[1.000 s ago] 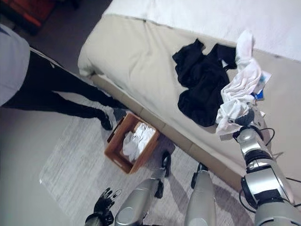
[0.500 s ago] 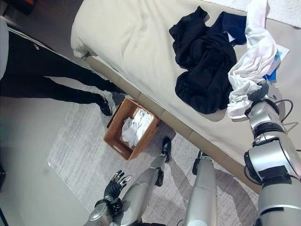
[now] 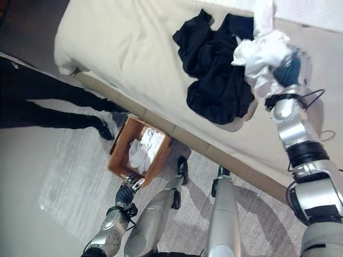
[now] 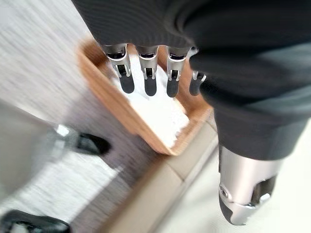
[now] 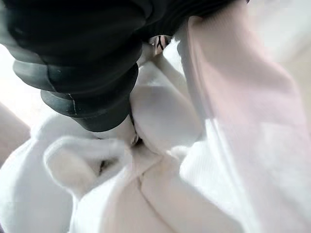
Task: Pick up clothes into the bucket
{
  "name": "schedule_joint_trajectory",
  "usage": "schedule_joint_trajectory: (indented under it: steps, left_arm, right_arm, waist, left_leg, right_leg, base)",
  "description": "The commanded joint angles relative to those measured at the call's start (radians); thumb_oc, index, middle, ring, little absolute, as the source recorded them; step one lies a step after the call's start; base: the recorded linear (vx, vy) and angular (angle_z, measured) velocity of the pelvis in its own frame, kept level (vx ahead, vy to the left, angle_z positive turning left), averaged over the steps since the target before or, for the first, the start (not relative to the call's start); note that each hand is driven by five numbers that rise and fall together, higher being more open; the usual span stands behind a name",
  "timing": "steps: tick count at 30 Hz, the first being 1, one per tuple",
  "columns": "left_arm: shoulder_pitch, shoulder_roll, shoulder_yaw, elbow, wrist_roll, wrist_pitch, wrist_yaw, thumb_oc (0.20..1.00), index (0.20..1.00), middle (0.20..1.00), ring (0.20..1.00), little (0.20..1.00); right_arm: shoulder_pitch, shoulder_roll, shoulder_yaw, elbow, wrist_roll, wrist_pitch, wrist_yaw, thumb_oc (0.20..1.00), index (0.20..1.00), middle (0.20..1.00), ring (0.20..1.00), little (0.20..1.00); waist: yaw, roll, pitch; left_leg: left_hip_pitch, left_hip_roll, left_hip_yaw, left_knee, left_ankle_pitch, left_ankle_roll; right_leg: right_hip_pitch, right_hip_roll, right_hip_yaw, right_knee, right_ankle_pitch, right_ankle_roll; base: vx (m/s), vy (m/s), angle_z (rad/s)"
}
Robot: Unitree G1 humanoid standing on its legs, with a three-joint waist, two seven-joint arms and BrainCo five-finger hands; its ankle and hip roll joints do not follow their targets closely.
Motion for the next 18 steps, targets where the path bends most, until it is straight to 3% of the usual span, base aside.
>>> schedule_joint_trajectory:
  steps: [1, 6, 8, 10, 18]
  left_arm:
    - [0.016, 0.099, 0.042, -0.130, 0.018, -0.081, 0.020, 1.000, 1.000, 1.000, 1.000, 1.000]
    - [-0.066, 0.196, 0.087, -0.333, 0.064, -0.108, 0.039, 1.000, 1.000, 1.000, 1.000, 1.000]
    - [-0.089, 0.207, 0.093, -0.357, 0.063, -0.111, 0.041, 1.000, 1.000, 1.000, 1.000, 1.000]
    - [-0.175, 0.261, 0.086, -0.428, 0.084, -0.115, 0.037, 1.000, 1.000, 1.000, 1.000, 1.000]
    - [-0.367, 0.350, 0.004, -0.459, 0.166, -0.076, 0.017, 1.000, 1.000, 1.000, 1.000, 1.000]
  right_arm:
    - [-0.132, -0.071, -0.036, -0.097, -0.017, -0.084, -0.085, 0.200, 0.200, 0.200, 0.200, 0.200]
    - [-0.149, -0.108, -0.036, -0.173, -0.022, -0.081, -0.053, 0.200, 0.200, 0.200, 0.200, 0.200]
    - [-0.148, -0.108, -0.032, -0.171, -0.021, -0.080, -0.041, 0.200, 0.200, 0.200, 0.200, 0.200]
    - [-0.146, -0.127, -0.008, -0.176, -0.003, -0.080, 0.005, 0.200, 0.200, 0.200, 0.200, 0.200]
    - [-0.089, -0.147, -0.007, -0.237, 0.040, -0.100, 0.100, 0.200, 0.200, 0.200, 0.200, 0.200]
  waist:
    - [-0.006, -0.082, -0.007]
    - [-0.013, -0.140, -0.096]
    - [-0.014, -0.148, -0.115]
    - [-0.024, -0.172, -0.175]
    - [-0.051, -0.190, -0.305]
  left_leg:
    - [0.068, -0.032, 0.007, 0.158, -0.193, 0.026]
    - [0.167, -0.019, 0.044, 0.109, -0.212, 0.037]
    - [0.187, -0.019, 0.047, 0.101, -0.214, 0.037]
    - [0.250, -0.016, 0.056, 0.067, -0.219, 0.038]
    - [0.378, 0.002, 0.054, -0.035, -0.204, 0.032]
  right_leg:
    - [0.115, -0.014, 0.060, -0.196, 0.154, 0.077]
    - [0.223, 0.004, 0.088, -0.315, 0.200, 0.103]
    - [0.244, 0.004, 0.091, -0.332, 0.204, 0.106]
    - [0.309, 0.008, 0.091, -0.382, 0.211, 0.115]
    - [0.430, 0.014, 0.062, -0.433, 0.199, 0.124]
  base:
    - [0.02, 0.087, -0.29]
    - [0.09, 0.074, -0.36]
    - [0.10, 0.042, -0.28]
    - [0.14, 0.032, -0.24]
    - [0.09, 0.017, -0.05]
